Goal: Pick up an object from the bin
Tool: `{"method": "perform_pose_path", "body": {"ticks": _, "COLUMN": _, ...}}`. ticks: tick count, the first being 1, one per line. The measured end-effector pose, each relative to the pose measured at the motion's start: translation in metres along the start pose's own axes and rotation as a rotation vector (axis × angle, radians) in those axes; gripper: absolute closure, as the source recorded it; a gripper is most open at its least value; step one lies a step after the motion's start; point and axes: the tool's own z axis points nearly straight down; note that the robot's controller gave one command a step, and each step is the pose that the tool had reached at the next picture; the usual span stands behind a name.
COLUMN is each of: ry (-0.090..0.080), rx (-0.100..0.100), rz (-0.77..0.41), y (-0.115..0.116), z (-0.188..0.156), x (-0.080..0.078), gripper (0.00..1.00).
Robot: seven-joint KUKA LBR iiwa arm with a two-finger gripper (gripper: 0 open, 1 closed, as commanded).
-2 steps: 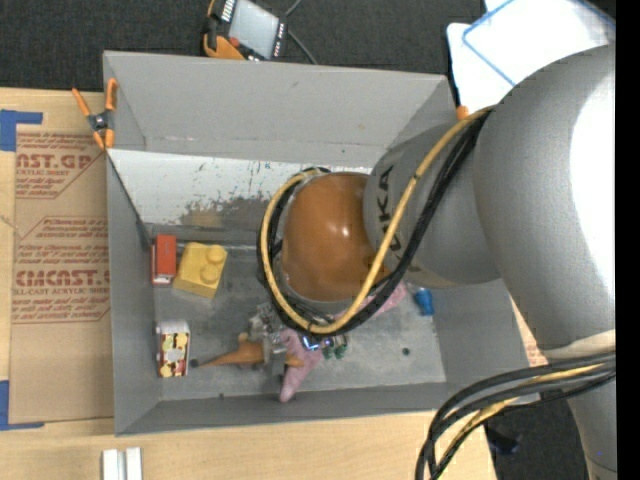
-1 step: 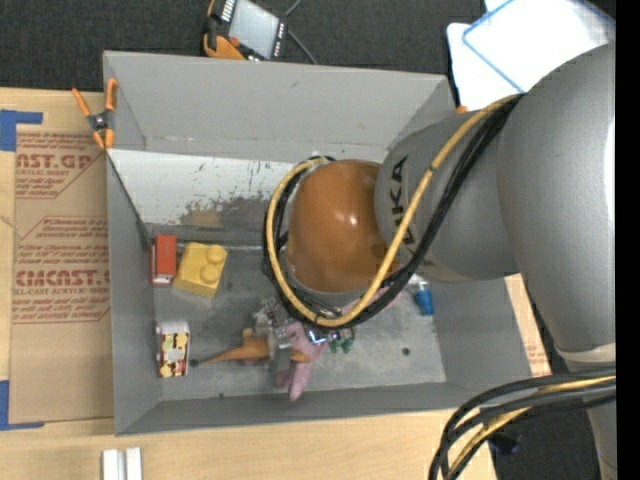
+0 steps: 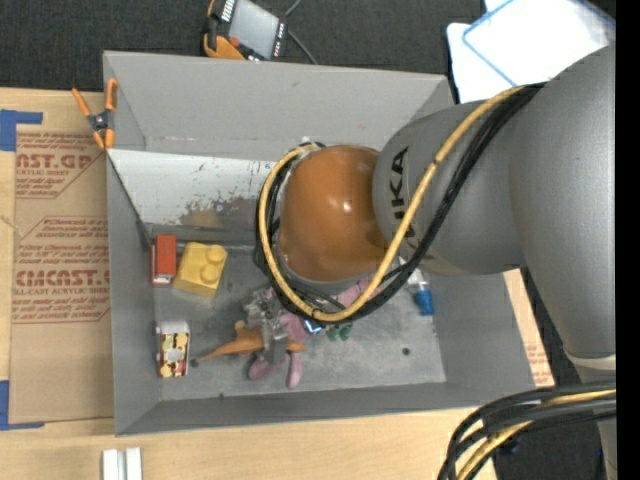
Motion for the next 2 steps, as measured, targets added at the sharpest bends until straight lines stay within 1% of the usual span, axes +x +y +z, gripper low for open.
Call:
{"method": "perform_pose_path", "body": {"ticks": 1, "ry": -0.003, "rx": -0.001, "rz": 0.098, "y": -0.007, "z": 0.004, "x": 0.004, "gripper": 1.00}}
{"method": "perform_pose_path", "body": {"ticks": 2, "ry": 0.005, "rx": -0.001, "rz": 0.010, "y": 0.014, "z": -0.111, "x": 0.012, "gripper": 1.00}}
